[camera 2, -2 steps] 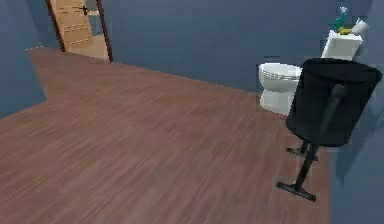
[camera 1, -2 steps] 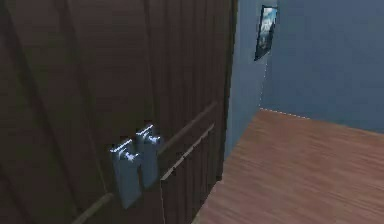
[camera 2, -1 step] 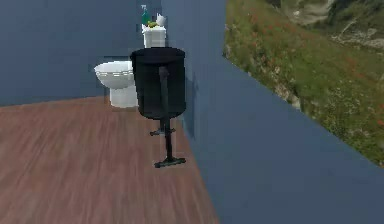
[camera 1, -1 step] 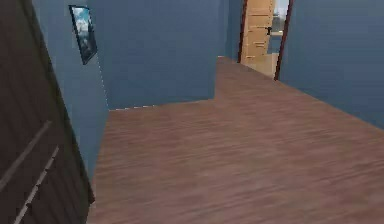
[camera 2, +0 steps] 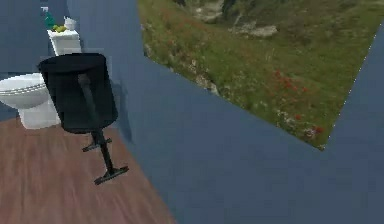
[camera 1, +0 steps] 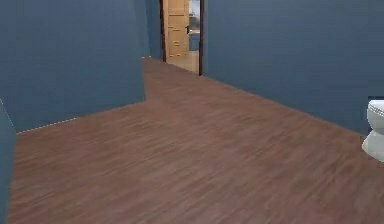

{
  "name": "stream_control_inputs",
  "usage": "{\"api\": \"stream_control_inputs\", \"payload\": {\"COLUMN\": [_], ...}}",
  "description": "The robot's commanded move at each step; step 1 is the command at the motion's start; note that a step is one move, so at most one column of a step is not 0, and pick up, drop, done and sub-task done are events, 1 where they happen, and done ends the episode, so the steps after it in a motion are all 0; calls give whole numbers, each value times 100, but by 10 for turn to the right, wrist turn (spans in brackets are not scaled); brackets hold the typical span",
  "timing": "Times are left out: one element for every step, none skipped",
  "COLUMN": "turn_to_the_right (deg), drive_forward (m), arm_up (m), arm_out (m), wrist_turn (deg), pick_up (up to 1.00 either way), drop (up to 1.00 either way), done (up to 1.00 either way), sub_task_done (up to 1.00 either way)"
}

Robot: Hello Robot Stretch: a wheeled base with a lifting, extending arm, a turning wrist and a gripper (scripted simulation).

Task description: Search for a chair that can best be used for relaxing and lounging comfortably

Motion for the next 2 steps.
{"api": "stream_control_inputs", "payload": {"turn_to_the_right": [0,-30], "drive_forward": [20,0], "arm_up": [0,0], "arm_out": [0,0], "wrist_turn": [0,0], "pick_up": [0,0], "drop": [0,0], "done": [0,0], "sub_task_done": [0,0]}}
